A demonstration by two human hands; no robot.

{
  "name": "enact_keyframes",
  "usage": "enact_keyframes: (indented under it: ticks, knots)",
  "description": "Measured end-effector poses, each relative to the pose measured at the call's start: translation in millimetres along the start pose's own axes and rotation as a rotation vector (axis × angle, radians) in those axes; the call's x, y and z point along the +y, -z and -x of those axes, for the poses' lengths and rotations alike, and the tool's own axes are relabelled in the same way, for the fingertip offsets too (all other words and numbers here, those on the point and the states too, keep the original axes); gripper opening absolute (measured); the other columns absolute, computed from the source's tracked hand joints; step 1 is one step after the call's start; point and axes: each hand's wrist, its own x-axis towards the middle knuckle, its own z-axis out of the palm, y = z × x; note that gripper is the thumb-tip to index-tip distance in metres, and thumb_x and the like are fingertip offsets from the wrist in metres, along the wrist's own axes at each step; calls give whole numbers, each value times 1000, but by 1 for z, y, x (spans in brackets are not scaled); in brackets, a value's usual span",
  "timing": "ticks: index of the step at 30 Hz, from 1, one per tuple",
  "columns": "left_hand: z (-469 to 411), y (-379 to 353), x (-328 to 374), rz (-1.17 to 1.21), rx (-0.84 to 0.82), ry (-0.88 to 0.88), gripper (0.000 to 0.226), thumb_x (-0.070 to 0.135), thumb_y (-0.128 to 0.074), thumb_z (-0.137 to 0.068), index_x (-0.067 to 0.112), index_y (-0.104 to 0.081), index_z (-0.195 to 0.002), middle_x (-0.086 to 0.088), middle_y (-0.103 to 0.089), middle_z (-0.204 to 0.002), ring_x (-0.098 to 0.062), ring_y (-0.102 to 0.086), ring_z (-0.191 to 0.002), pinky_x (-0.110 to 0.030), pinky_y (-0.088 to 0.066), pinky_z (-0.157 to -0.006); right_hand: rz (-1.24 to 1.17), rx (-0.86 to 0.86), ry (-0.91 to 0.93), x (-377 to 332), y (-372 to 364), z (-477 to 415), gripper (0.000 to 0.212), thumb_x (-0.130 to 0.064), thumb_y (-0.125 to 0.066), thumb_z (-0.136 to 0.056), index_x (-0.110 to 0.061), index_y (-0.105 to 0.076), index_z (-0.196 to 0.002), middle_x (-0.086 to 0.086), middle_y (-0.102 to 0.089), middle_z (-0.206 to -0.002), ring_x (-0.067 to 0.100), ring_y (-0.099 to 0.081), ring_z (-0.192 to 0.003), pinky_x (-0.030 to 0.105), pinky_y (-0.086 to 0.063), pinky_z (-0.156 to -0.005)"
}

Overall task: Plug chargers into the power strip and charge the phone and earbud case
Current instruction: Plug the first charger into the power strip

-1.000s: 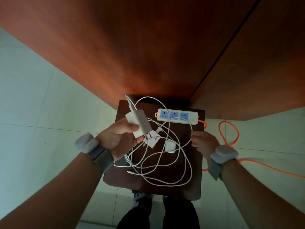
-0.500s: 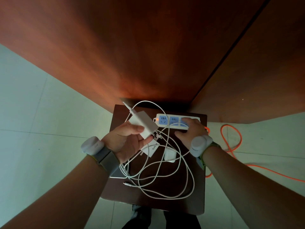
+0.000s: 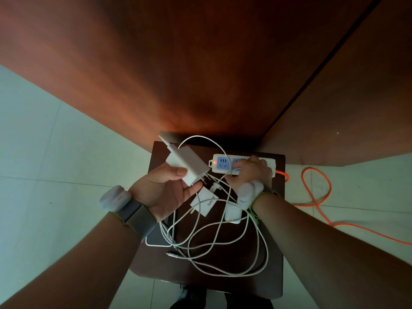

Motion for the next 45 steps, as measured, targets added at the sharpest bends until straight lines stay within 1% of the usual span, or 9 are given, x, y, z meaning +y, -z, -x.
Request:
enact_keyframes:
  ticks: [6, 11, 18, 29, 32, 34, 36, 39, 45]
  knots:
    - [0, 3, 4, -28, -4, -20, 59, 14, -86, -39, 24, -72, -95, 1, -70, -99, -21, -66, -99, -38, -49, -92, 164, 28, 62, -6, -3, -6, 40, -41, -63, -70, -25, -63, -107, 6, -49, -114, 33, -38, -113, 44, -30, -98]
    - [2, 4, 5, -59, -20, -18, 54, 14, -85, -42, 25, -72, -94, 1, -70, -101, -23, -62, -106, -40, -44, -97, 157, -20, 15, -8, -10, -3, 41, -38, -62, -69, -24, -58, -108, 4, -54, -113, 31, -41, -113, 44, -29, -98]
    - [9, 8, 5, -68, -24, -17, 58, 12, -85, -43, 23, -70, -98, -1, -67, -101, -26, -60, -107, -37, -50, -90, 37, -54, 60, -7, -17, 5, 38, -33, -60, -77, -29, -55, -114, 0, -59, -116, 31, -41, -118, 45, -27, -102]
    - [4, 13, -2, -153, 37, 23, 63, 7, -85, -41, 15, -66, -101, -13, -63, -106, -30, -59, -106, -36, -54, -86, -107, -91, 110, -3, -36, 27, 52, -29, -58, -81, -36, -45, -130, 0, -53, -127, 29, -43, -122, 44, -34, -104]
    - [0, 11, -5, -188, 73, 15, 72, 1, -79, -44, 15, -60, -112, -15, -61, -110, -31, -60, -106, -36, -55, -81, -100, -95, 133, -4, -39, 31, 56, -26, -57, -82, -39, -41, -134, 0, -47, -133, 29, -40, -126, 44, -32, -106]
    - [-2, 9, -8, -216, 88, 1, 65, -3, -71, -50, 14, -59, -111, -13, -64, -104, -29, -63, -102, -35, -56, -80, -101, -114, 146, -3, -40, 34, 58, -26, -56, -82, -41, -39, -135, 0, -44, -133, 29, -39, -126, 44, -31, -106]
    - [-4, 7, -9, -241, 110, -7, 57, -9, -65, -56, 13, -59, -109, -12, -65, -100, -31, -63, -102, -38, -54, -89, -79, -138, 162, -2, -39, 35, 58, -26, -55, -81, -41, -39, -134, -1, -44, -131, 28, -38, -124, 43, -31, -106]
    - [-8, 5, -13, -305, 149, -14, 60, -7, -63, -60, 7, -54, -118, -16, -62, -107, -35, -59, -109, -47, -42, -104, -56, -169, 186, 0, -39, 38, 59, -29, -55, -81, -41, -36, -136, -1, -42, -131, 27, -36, -125, 40, -29, -104]
    - [-19, 1, -20, -420, 259, -35, 67, -8, -67, -58, 9, -51, -120, -22, -58, -121, -36, -57, -115, -46, -45, -101, -76, -171, 211, 3, -35, 42, 64, -38, -58, -76, -43, -35, -136, -4, -40, -133, 25, -35, -126, 39, -28, -106]
